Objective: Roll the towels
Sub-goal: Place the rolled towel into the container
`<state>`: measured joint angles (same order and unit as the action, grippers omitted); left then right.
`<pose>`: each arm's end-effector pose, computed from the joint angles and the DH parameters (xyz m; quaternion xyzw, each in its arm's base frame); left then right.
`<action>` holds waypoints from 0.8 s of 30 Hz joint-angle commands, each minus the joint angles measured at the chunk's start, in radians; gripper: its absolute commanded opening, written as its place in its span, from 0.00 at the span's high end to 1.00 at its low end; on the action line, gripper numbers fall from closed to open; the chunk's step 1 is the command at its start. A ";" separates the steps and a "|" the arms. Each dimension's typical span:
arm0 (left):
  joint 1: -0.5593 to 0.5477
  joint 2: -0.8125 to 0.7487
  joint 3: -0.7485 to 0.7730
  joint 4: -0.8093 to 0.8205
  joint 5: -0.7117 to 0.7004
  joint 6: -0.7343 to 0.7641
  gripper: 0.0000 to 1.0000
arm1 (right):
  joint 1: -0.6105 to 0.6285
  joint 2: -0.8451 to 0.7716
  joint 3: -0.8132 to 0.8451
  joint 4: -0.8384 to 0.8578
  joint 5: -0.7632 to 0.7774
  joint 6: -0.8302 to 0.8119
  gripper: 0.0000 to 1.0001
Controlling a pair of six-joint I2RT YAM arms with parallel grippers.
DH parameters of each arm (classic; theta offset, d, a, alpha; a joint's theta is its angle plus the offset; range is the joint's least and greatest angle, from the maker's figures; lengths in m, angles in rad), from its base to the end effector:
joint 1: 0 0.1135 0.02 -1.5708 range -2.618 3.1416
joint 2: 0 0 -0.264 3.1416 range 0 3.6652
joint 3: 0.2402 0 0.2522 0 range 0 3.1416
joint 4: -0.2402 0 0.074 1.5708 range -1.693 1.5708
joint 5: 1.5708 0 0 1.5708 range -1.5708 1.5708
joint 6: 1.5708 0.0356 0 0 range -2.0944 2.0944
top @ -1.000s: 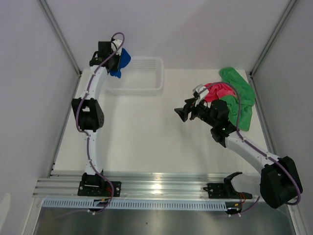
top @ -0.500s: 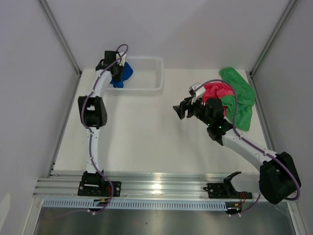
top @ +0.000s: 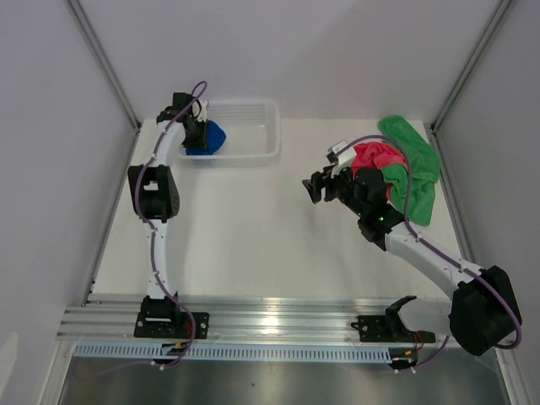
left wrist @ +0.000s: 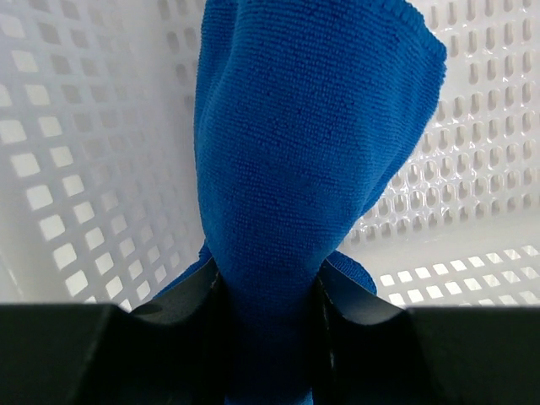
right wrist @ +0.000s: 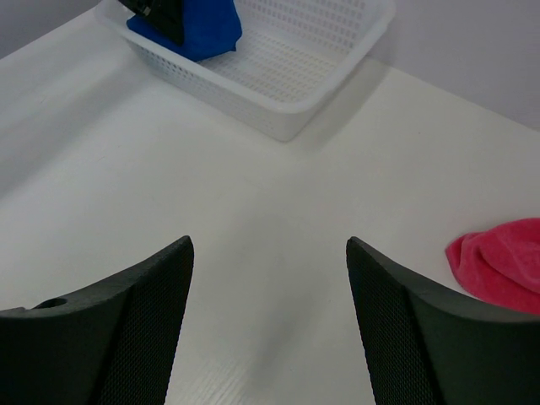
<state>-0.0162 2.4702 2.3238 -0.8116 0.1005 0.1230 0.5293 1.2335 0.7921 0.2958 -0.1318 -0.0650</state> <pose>0.5406 -0.0123 0.2118 0.0813 0.9489 -0.0317 0.3034 0.2461 0.1494 0.2964 -0.2622 0.7093 0.1986 0.6234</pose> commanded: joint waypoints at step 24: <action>0.030 -0.077 -0.044 0.074 -0.205 0.095 0.82 | 0.009 -0.057 0.021 -0.014 0.070 -0.010 0.25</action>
<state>0.0200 2.4565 2.2932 -0.8101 -0.0158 0.1455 0.5308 1.2118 0.7921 0.2802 -0.0875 -0.0788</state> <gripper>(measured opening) 0.363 0.753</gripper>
